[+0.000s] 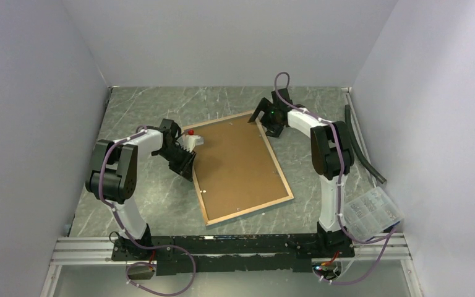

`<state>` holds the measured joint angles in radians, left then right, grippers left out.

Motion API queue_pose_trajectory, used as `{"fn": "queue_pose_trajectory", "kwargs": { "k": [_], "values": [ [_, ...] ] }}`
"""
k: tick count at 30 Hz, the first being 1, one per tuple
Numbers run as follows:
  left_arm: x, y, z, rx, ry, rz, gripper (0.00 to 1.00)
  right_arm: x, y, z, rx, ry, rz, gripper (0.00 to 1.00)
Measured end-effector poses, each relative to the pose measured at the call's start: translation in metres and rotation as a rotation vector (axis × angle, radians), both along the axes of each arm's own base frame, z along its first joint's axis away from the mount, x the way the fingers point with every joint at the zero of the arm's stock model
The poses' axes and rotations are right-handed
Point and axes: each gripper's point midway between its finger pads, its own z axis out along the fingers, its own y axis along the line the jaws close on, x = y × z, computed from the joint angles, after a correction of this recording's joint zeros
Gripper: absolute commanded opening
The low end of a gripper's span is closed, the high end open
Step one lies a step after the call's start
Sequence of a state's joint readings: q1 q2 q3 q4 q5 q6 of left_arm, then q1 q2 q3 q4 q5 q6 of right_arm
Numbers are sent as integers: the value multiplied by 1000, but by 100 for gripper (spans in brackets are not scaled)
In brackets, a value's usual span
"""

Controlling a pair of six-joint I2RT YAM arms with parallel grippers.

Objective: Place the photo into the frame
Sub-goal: Adjust the photo frame at the center of the board.

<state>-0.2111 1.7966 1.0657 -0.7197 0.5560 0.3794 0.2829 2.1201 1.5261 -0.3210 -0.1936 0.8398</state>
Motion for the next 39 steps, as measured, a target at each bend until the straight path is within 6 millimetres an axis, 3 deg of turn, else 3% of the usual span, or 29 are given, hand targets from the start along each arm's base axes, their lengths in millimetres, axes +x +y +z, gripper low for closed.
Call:
{"fn": "queue_pose_trajectory", "kwargs": {
  "k": [5, 11, 14, 18, 28, 30, 32, 33, 34, 39],
  "values": [
    [-8, 2, -1, 9, 20, 0, 29, 23, 30, 3, 31, -38, 37, 100],
    [-22, 4, -1, 15, 70, -1, 29, 57, 92, 9, 98, -106, 131, 100],
    [-33, 8, -2, 31, 113, 3, 29, 59, 116, 11, 114, -130, 170, 100],
    [-45, 12, -2, 50, 157, 2, 29, 55, 132, 13, 133, -147, 200, 100],
    [-54, 11, 1, 69, 177, -16, 34, 50, 136, 11, 135, -142, 228, 100],
    [-51, 11, 6, 68, 153, -17, 41, 47, 134, 11, 132, -140, 233, 100],
    [-46, 12, 17, 63, 115, -12, 61, 40, 130, 11, 127, -120, 233, 100],
    [-41, 14, 24, 59, 90, -4, 71, 36, 126, 12, 124, -108, 232, 100],
    [-30, 14, 34, 45, 42, 10, 75, 31, 124, 15, 128, -89, 236, 100],
    [32, 40, 80, -8, -149, 117, 85, 16, 112, 33, 131, -41, 238, 100]
  ]
}}
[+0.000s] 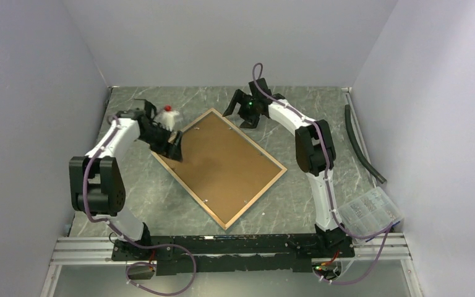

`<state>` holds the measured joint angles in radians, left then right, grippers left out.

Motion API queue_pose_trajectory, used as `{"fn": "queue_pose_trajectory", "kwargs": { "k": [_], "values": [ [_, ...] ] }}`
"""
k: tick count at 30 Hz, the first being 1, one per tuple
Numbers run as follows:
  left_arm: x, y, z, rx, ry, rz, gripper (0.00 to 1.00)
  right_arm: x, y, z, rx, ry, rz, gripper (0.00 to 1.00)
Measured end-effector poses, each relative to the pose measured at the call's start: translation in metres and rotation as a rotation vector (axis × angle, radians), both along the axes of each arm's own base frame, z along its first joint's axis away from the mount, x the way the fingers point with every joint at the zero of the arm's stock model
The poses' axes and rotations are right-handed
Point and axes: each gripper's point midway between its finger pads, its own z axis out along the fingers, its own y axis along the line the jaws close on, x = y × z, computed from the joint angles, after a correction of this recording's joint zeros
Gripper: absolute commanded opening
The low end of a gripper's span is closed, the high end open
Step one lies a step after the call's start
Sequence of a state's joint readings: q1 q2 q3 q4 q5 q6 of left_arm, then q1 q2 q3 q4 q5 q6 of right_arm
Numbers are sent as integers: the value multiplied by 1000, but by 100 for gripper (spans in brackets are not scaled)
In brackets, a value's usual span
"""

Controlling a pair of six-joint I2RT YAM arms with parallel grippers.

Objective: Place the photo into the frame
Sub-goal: Adjust the photo frame at the center of the board.

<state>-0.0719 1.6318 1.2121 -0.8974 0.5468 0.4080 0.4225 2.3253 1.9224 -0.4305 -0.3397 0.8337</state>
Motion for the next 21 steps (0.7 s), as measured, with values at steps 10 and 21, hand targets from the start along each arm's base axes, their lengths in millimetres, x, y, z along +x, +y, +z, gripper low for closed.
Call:
{"fn": "queue_pose_trajectory", "kwargs": {
  "k": [10, 21],
  "values": [
    [75, 74, 32, -6, -128, 205, 94, -38, -53, 52, -83, -19, -96, 100],
    [118, 99, 14, 64, -149, 295, 94, -142, -131, 51, -195, 61, -236, 100]
  ]
}}
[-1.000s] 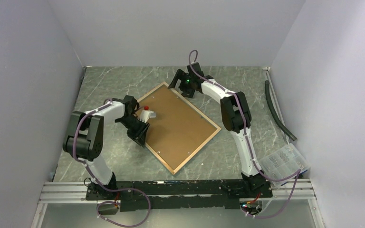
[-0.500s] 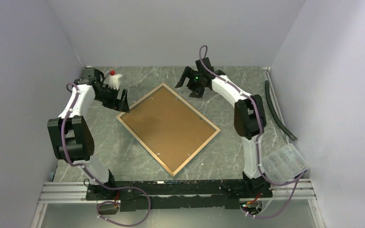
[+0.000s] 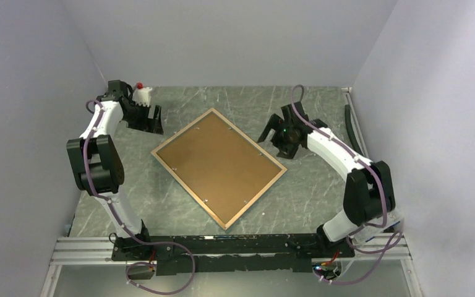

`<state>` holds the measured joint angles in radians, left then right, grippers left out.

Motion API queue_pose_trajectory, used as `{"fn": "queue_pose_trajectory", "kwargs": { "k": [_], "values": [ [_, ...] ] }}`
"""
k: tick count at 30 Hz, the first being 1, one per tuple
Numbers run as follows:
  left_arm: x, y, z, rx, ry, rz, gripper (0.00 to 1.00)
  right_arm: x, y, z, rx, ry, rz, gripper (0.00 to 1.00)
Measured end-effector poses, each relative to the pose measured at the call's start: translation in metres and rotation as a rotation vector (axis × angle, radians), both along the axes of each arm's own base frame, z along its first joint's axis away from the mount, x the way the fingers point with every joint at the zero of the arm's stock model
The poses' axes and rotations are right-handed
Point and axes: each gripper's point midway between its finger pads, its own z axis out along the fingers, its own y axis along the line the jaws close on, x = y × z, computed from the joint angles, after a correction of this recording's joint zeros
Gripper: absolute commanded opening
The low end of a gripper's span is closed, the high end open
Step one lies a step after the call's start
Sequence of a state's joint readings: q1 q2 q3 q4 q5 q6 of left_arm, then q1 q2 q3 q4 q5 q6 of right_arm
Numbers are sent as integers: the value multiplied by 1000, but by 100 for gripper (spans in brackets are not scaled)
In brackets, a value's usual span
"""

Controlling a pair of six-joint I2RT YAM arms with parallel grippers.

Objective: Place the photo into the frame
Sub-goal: Adjust the photo frame at the center of the board.

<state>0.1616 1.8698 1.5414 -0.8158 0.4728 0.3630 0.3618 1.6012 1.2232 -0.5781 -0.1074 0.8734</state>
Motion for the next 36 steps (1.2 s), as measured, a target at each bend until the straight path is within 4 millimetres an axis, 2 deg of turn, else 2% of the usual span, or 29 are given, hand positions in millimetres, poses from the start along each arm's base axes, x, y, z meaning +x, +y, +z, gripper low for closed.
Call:
{"fn": "queue_pose_trajectory", "kwargs": {
  "k": [4, 7, 10, 13, 16, 20, 24, 27, 30, 33, 36],
  "values": [
    [17, 19, 5, 27, -43, 81, 94, -38, -12, -17, -2, 63, -18, 100],
    [27, 43, 8, 50, -75, 180, 94, -60, -19, -30, 0, 102, -30, 100],
    [32, 61, 9, 43, -67, 225, 94, -79, -23, -39, 9, 135, -40, 100],
    [41, 69, 4, 15, -77, 243, 94, -90, -26, -43, 21, 146, -52, 100],
    [35, 58, -9, -11, -44, 224, 90, -95, -26, -42, 39, 137, -64, 100],
    [37, 35, -21, -54, -7, 164, 85, -103, -25, -43, 73, 133, -74, 100],
    [34, 15, -40, -103, 49, 115, 75, -115, -23, -51, 115, 145, -83, 100],
    [32, 12, -51, -113, 75, 105, 58, -127, -22, -65, 147, 177, -91, 100],
    [31, 11, -62, -112, 97, 99, 51, -135, -17, -76, 197, 204, -101, 100],
    [29, 10, -68, -118, 113, 96, 45, -132, -10, -79, 241, 209, -110, 100],
    [27, 5, -69, -127, 117, 84, 37, -121, -2, -81, 278, 199, -114, 100]
  ]
}}
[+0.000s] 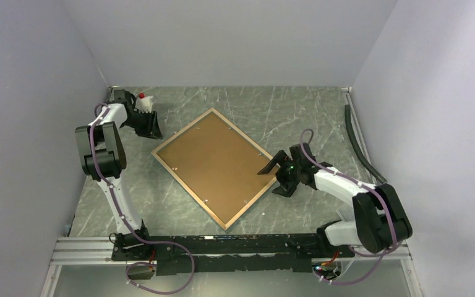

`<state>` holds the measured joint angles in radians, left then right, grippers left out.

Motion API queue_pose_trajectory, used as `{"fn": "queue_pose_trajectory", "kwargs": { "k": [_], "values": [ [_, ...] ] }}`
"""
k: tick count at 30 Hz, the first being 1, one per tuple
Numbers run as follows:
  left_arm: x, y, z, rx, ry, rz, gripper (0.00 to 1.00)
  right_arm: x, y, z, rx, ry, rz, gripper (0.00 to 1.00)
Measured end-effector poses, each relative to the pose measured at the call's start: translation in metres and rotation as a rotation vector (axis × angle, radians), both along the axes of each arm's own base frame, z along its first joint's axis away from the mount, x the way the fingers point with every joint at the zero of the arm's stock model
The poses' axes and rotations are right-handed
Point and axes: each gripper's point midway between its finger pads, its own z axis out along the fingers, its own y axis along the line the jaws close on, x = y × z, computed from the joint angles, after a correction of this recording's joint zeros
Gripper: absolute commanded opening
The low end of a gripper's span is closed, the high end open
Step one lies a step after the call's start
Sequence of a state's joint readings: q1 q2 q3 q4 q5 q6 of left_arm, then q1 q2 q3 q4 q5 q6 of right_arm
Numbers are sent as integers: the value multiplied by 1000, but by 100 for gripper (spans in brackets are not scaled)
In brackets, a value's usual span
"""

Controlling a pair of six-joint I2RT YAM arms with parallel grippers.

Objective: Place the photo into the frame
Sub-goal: Adjust the photo frame at the center of the board, then install the photo frame at the center of the board.

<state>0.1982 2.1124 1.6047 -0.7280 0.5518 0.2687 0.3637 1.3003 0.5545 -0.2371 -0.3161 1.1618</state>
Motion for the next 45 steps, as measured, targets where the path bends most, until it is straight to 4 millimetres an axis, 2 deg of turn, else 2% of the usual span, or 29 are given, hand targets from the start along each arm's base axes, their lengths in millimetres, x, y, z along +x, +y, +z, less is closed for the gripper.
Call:
{"fn": "queue_pose_trajectory", "kwargs": {
  "k": [6, 12, 20, 27, 30, 32, 34, 37, 39, 41, 43, 44, 45],
  "values": [
    [-15, -18, -20, 7, 31, -59, 21, 16, 9, -7, 12, 18, 1, 100],
    [-29, -17, -21, 29, 7, -87, 20, 41, 6, -7, 26, 29, -19, 100],
    [-86, -22, -23, 42, 75, -140, 20, 79, -18, -5, -34, -34, -53, 100],
    [-140, -47, -25, -5, 191, -213, 20, 101, -46, -2, -147, -70, -70, 100],
    [-159, -55, -19, -37, 244, -233, 24, 106, -57, 9, -211, -86, -75, 100],
    [-164, -59, -7, -57, 249, -236, 31, 112, -65, 26, -255, -127, -87, 100],
    [-162, -59, 7, -66, 231, -231, 40, 117, -69, 43, -280, -169, -98, 100],
    [-140, -56, 29, -70, 160, -218, 55, 128, -71, 65, -317, -216, -112, 100],
    [-129, -56, 37, -74, 123, -213, 56, 135, -69, 75, -330, -247, -113, 100],
    [-122, -57, 37, -83, 113, -208, 56, 137, -57, 80, -339, -269, -89, 100],
    [-121, -60, 29, -108, 137, -205, 52, 142, -31, 83, -347, -285, -29, 100],
    [-122, -61, 24, -119, 154, -204, 46, 145, -14, 84, -341, -300, 7, 100],
    [-122, -62, 18, -133, 175, -201, 37, 151, 13, 87, -330, -318, 59, 100]
  ]
}}
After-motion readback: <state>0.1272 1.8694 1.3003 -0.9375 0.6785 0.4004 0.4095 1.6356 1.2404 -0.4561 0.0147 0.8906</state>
